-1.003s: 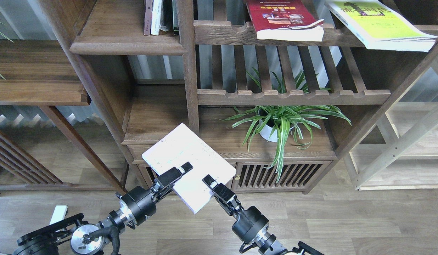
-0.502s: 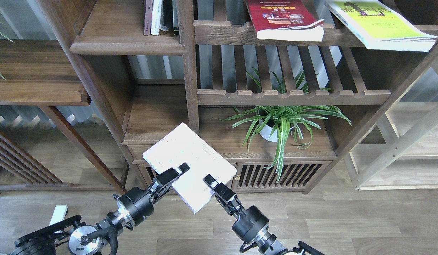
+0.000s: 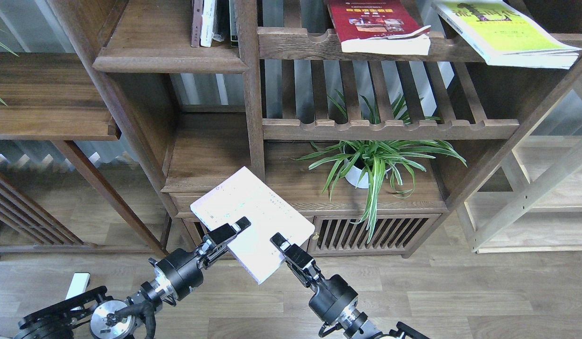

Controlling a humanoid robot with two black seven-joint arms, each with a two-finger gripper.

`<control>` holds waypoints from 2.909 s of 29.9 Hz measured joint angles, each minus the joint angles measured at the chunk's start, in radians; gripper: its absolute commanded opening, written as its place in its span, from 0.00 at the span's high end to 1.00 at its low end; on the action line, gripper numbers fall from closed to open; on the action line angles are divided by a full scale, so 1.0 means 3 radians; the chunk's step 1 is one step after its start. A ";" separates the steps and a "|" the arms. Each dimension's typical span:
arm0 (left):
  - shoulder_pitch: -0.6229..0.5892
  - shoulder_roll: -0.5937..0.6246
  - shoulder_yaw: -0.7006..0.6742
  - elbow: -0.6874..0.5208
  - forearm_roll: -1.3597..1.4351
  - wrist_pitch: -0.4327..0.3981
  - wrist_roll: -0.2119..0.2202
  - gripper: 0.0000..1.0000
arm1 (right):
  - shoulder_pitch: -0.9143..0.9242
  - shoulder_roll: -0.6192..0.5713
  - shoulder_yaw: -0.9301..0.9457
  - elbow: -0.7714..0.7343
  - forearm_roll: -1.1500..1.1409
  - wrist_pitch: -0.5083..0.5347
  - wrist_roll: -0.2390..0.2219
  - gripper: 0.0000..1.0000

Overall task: Organize books on shelf
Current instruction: 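Grasp the white book with the left gripper, then release the right gripper, then lift the white book with the left gripper up toward the upper shelf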

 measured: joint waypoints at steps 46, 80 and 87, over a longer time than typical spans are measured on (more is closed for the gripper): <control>0.0001 0.0209 -0.0064 -0.0027 0.0018 0.0001 -0.0096 0.97 | -0.0071 0.0000 0.0651 -0.0218 -0.0021 0.0000 0.0003 0.32; 0.0421 0.0057 -0.1496 -0.0005 0.1967 0.0001 -0.0131 0.97 | -0.0060 0.0000 0.0706 -0.0307 -0.0021 0.0000 0.0009 0.32; 0.0747 -0.0186 -0.2188 -0.0239 0.2441 0.0001 -0.0132 0.97 | -0.0061 0.0000 0.0712 -0.0307 -0.0016 0.0000 0.0009 0.31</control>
